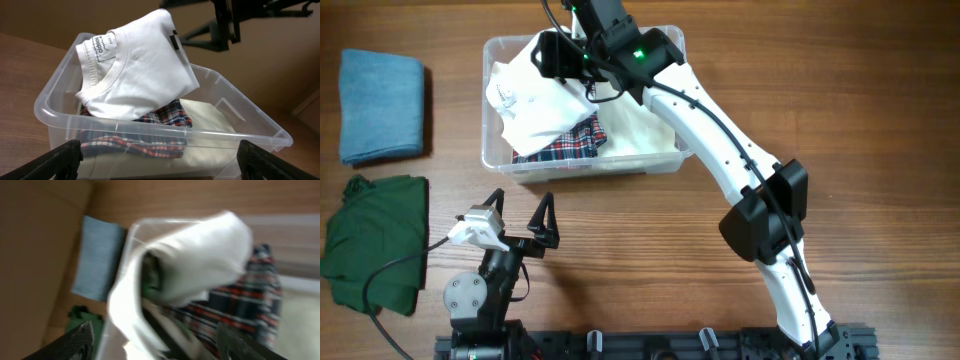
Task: Pack container
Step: 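Lower the white T-shirt into the container's left side with the right gripper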
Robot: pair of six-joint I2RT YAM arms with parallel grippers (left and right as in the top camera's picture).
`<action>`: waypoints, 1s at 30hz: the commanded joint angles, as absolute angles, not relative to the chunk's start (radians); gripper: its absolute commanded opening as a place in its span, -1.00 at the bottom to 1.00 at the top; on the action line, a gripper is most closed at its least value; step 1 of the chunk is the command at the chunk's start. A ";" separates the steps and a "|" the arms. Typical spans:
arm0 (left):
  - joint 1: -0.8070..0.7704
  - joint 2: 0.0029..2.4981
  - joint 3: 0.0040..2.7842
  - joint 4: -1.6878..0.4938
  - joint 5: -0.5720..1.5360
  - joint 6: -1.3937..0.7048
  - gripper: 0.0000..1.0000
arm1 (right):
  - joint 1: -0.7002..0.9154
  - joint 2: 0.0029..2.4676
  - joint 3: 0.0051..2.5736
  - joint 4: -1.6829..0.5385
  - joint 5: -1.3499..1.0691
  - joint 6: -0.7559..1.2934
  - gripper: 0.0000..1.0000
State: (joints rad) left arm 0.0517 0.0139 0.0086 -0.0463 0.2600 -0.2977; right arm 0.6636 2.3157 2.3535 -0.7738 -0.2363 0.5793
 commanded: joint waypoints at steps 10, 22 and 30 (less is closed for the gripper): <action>0.047 0.010 0.006 -0.052 0.257 -0.296 1.00 | 0.618 2.333 2.374 -0.926 -0.112 0.340 0.62; 0.047 0.010 0.006 -0.052 0.257 -0.296 1.00 | 0.619 2.333 2.265 -0.940 -0.302 0.236 0.19; 0.047 0.010 0.006 -0.052 0.257 -0.296 1.00 | 0.621 2.334 2.263 -0.953 -0.368 0.182 0.08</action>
